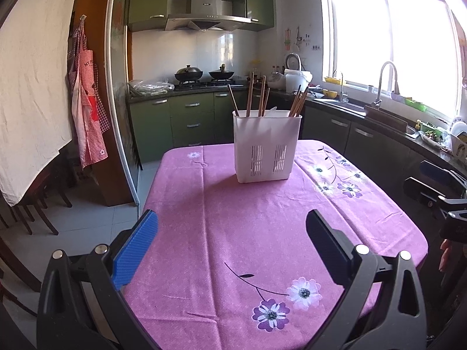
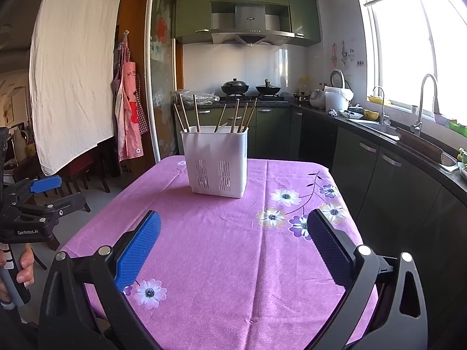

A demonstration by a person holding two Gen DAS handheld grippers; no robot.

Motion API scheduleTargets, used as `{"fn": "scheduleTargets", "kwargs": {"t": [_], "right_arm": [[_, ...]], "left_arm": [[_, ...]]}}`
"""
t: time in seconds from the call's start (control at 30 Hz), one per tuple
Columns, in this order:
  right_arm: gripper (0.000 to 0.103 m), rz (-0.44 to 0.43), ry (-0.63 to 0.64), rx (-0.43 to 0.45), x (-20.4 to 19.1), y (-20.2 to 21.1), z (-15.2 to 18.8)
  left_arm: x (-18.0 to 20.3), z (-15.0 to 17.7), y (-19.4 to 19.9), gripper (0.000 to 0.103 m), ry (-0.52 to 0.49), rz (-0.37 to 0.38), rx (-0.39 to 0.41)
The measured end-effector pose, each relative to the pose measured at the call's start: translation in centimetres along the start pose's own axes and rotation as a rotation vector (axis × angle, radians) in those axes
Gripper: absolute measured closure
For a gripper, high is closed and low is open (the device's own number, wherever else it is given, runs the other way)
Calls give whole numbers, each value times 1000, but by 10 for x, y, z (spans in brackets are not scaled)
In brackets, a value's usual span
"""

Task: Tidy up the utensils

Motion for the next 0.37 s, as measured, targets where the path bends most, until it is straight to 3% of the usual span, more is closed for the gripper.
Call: {"fn": "scheduleTargets", "kwargs": {"t": [0.2, 0.37], "right_arm": [[5, -2, -6, -7, 2, -3, 0], [5, 1, -10, -21, 6, -11, 2]], "left_arm": [[-1, 0, -8, 7, -18, -42, -22], [-2, 5, -21, 7, -19, -34, -52]]}}
Point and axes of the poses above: each gripper's, at about its wrist camera, not at the fingertips, and y roughly against the way its jaws point, x to its right, z to its underside, the point moved 9 cm from there along -y, roughly the way its jaws point, and after that the axes turned 15 degrees about -z, right-handed, at the moved point
